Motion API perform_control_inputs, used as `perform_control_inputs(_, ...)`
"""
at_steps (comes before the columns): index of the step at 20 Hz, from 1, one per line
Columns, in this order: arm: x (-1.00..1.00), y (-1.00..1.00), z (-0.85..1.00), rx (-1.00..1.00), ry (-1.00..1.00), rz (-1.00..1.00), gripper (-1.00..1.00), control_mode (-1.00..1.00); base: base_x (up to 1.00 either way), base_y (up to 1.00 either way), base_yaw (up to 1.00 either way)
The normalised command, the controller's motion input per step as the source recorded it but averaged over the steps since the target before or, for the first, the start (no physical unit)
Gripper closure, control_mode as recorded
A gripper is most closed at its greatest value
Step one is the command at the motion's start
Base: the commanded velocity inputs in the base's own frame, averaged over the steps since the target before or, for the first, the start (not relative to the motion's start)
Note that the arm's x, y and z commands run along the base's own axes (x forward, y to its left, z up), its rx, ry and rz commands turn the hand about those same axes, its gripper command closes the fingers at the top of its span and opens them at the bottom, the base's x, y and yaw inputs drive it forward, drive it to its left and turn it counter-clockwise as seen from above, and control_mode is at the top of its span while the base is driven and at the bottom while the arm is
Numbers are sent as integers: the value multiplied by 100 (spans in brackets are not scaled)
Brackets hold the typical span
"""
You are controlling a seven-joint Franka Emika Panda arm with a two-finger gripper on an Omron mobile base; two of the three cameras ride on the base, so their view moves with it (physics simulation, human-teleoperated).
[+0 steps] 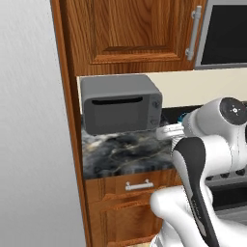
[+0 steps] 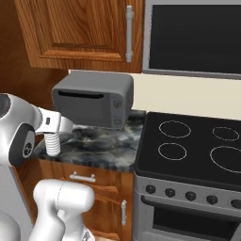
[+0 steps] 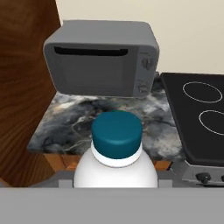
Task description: Take the bottled waters from the counter and place them in the freezer to freeze. Close the freezer door after placing the bottles.
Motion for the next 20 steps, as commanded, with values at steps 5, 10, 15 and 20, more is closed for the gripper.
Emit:
perform_control_inputs(5, 0, 0, 0, 0, 0, 0, 100, 100, -65, 34, 1)
perform_control_inputs(10, 0, 0, 0, 0, 0, 0, 100, 100, -74, 47, 9)
perform_control_inputs(15, 0, 0, 0, 0, 0, 0, 100, 100, -63, 81, 17)
perform_control_inputs(20, 0, 0, 0, 0, 0, 0, 100, 100, -32, 94, 23)
